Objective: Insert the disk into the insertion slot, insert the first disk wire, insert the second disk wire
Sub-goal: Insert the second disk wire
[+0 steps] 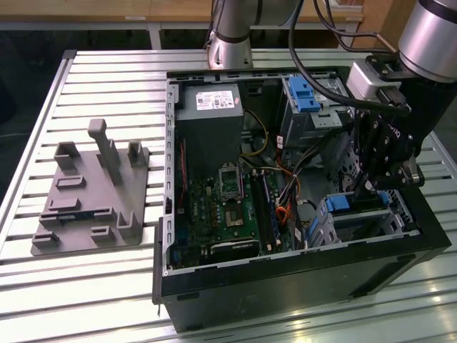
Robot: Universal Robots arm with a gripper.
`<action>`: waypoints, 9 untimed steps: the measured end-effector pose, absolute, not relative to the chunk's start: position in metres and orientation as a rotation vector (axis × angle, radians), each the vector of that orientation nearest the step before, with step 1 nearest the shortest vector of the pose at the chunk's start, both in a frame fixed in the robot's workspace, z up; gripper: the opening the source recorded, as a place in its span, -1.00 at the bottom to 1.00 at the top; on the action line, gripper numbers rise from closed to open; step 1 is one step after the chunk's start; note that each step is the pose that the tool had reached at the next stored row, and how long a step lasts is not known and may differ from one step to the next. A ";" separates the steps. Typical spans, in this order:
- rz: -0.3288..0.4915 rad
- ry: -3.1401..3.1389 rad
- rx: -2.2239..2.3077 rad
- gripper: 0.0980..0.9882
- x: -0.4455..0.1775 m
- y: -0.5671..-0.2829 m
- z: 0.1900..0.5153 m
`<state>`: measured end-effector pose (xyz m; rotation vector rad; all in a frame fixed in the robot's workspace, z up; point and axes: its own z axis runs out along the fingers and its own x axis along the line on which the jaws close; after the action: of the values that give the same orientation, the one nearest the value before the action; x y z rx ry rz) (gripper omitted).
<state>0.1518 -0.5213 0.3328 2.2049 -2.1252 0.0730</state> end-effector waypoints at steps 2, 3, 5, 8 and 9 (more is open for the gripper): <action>0.073 -2.125 2.205 -0.89 0.152 -0.522 0.333; 0.073 -2.125 2.205 -0.89 0.152 -0.522 0.333; 0.073 -2.125 2.205 -0.89 0.152 -0.522 0.332; 0.073 -2.125 2.205 -0.89 0.152 -0.523 0.332; 0.073 -2.125 2.205 -0.89 0.152 -0.523 0.332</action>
<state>0.1517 -0.5231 0.3321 2.2051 -2.1251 0.0729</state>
